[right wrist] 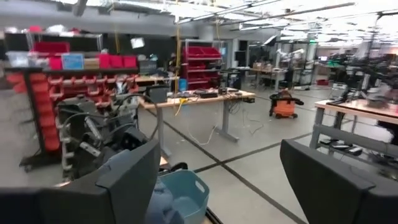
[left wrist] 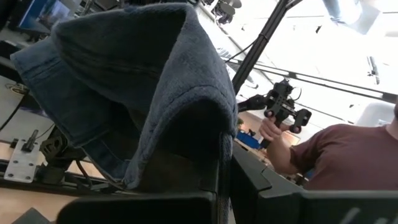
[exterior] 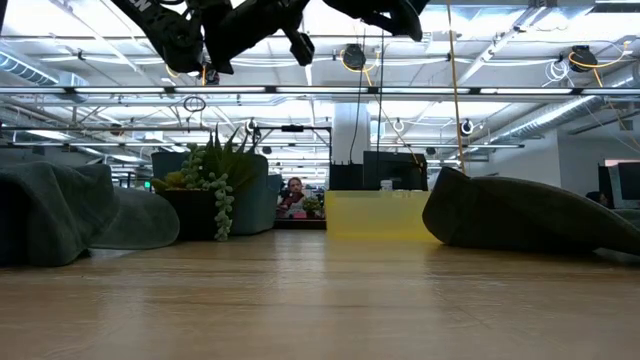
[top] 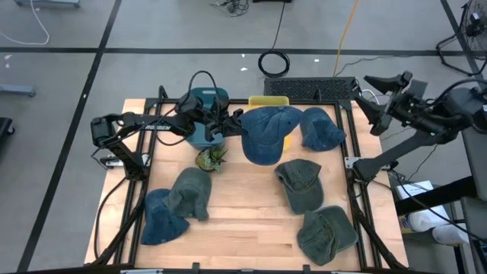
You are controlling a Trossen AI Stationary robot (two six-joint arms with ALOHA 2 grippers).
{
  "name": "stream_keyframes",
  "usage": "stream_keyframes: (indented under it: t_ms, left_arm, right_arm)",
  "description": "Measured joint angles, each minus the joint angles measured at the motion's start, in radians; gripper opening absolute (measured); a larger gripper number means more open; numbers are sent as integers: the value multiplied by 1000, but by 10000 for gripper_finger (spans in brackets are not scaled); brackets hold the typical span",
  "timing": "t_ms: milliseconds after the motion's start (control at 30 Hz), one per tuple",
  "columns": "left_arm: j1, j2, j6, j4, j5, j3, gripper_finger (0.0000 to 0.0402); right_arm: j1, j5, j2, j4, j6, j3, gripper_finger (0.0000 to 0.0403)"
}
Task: Pick & Place hat
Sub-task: Put the middle blue cap into the yellow bin
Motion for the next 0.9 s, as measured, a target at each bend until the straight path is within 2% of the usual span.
stream_keyframes:
  t_ms: [200,367,567,900]
  left_arm:
    - [0,0,0,0,3,0,12]
    - [0,0,0,0,9,0,12]
    - [0,0,0,0,9,0,12]
    - [0,0,-11,0,37,0,12]
  right_arm:
    - [-16,0,129,-235,69,156,320]
    - [-98,1,209,-254,12,198,320]
    - [-288,-11,323,-255,-39,199,320]
    - [-603,-505,474,-232,4,198,320]
